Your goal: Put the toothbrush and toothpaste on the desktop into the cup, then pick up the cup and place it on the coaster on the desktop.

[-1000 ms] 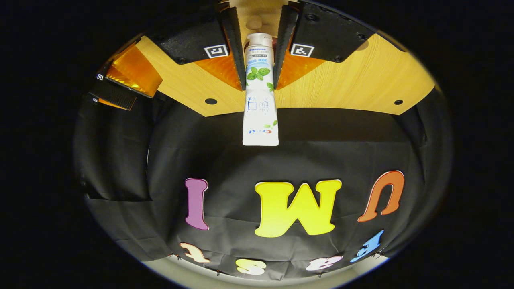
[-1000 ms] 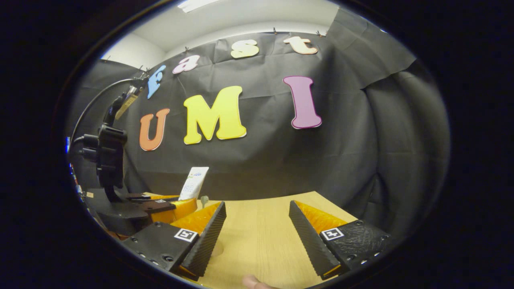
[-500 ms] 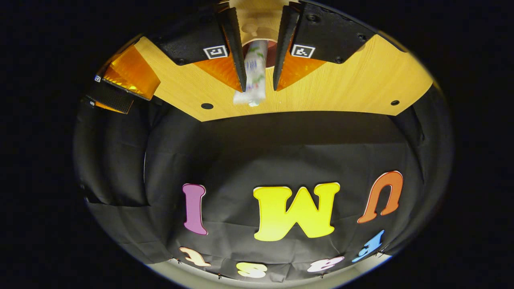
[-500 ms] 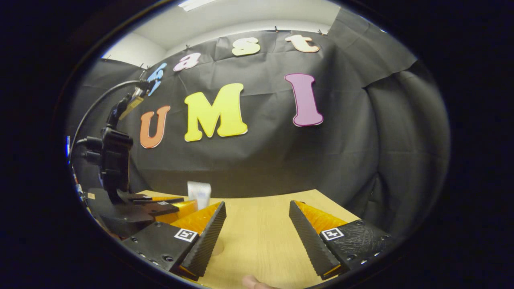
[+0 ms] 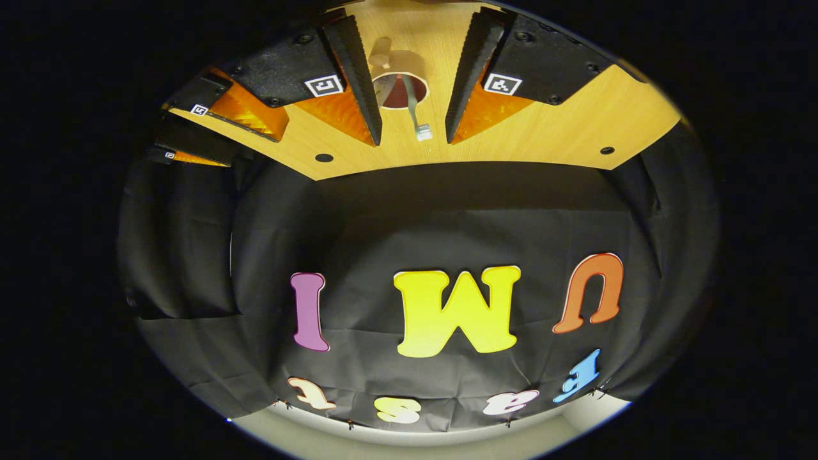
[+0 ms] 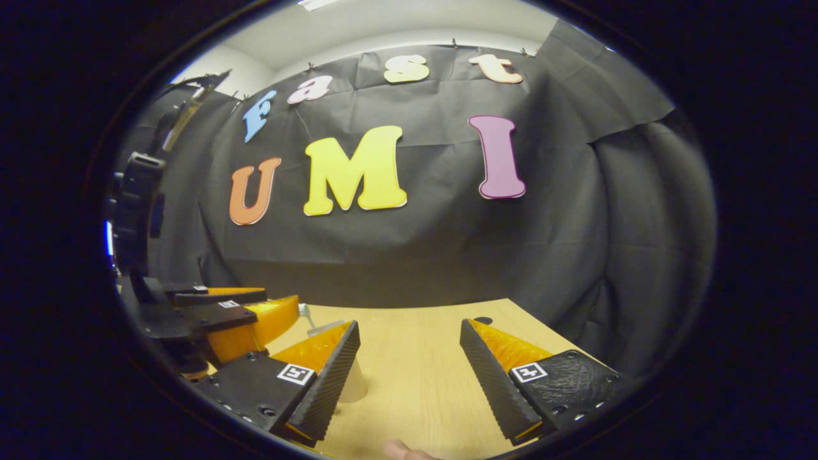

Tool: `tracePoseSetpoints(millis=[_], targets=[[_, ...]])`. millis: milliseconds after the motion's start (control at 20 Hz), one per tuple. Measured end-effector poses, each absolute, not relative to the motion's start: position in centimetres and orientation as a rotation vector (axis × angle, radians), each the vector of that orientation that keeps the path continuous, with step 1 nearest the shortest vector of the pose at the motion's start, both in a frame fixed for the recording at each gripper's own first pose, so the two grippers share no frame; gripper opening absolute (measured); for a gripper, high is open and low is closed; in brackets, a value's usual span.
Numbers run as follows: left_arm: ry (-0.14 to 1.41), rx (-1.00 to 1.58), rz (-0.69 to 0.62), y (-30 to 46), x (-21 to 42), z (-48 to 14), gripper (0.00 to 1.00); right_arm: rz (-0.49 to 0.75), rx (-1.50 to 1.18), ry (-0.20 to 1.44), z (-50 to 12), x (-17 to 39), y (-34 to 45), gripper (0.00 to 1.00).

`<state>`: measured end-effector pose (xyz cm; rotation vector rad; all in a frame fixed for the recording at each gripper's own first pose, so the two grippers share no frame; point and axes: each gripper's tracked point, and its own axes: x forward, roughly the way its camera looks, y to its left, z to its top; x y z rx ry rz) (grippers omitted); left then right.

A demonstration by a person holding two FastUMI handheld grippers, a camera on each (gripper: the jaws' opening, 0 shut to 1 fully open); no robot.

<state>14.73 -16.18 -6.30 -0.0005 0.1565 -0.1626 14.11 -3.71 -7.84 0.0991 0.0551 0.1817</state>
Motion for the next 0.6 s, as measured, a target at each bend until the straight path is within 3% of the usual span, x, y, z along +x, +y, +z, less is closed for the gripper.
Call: tracePoseSetpoints(millis=[50,100,200,400,500,550,600], targets=[[0.138,-0.004,-0.152,-15.5,14.2,-5.7,0.72,0.193,0.097,0.06,-7.8,13.8,-3.2,0.92],[0.125,-0.013,-0.144,-14.9,13.5,-5.3,0.61,0.202,0.087,0.068,-7.8,13.6,-2.7,0.92],[0.101,-0.034,-0.153,-14.2,12.3,-4.6,0.73,0.195,0.062,0.07,-7.7,13.6,-2.5,0.96],[0.074,-0.013,-0.121,-11.4,9.6,-3.8,0.83,0.2,0.022,0.084,-7.4,13.3,-0.8,0.96],[0.067,-0.01,-0.103,-10.2,8.6,-3.8,0.93,0.213,0.006,0.083,-6.9,13.1,0.6,0.96],[0.069,-0.011,-0.096,-9.5,8.1,-3.8,0.94,0.226,0.004,0.085,-6.8,12.9,1.5,0.92],[0.074,-0.014,-0.087,-8.9,7.7,-4.1,0.95,0.243,0.006,0.093,-6.6,12.7,2.5,0.95]])
